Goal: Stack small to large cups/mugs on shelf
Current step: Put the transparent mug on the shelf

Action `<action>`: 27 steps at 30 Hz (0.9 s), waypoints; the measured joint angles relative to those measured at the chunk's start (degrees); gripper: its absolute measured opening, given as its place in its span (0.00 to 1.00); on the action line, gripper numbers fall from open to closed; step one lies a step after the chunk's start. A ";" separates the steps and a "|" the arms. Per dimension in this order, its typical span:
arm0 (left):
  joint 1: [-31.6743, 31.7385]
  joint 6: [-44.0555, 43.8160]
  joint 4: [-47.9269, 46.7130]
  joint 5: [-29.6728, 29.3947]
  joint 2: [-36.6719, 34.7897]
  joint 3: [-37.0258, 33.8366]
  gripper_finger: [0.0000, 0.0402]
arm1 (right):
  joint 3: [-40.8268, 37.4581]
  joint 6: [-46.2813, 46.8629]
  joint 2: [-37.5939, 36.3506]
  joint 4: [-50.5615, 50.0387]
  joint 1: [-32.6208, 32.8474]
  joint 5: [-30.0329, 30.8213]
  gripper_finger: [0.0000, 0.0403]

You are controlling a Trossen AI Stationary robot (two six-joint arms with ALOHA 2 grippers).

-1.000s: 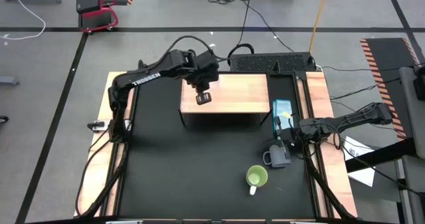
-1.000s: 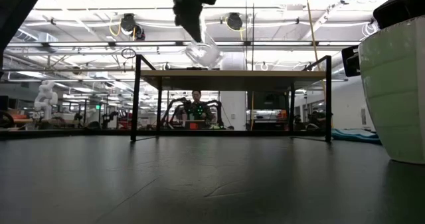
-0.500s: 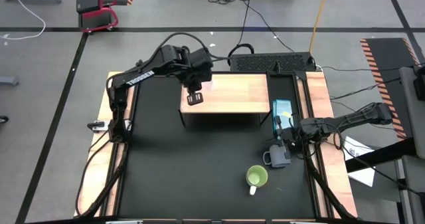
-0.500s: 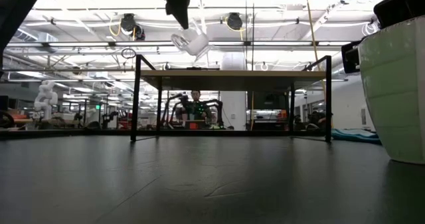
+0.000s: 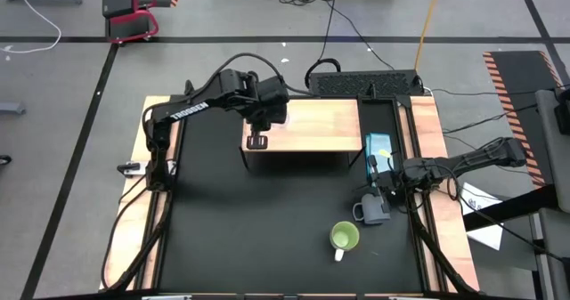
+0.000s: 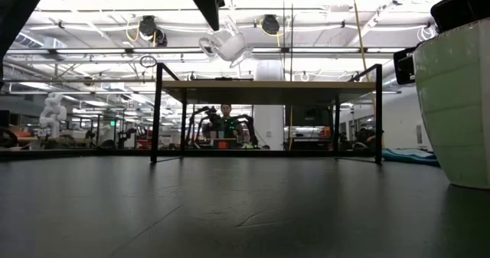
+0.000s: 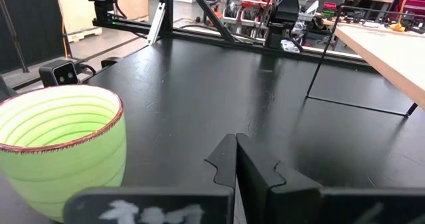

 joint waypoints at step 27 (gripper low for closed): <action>-0.31 4.90 0.00 -5.71 -2.24 -10.88 0.00 | 0.00 1.11 0.15 0.64 0.00 -0.02 0.00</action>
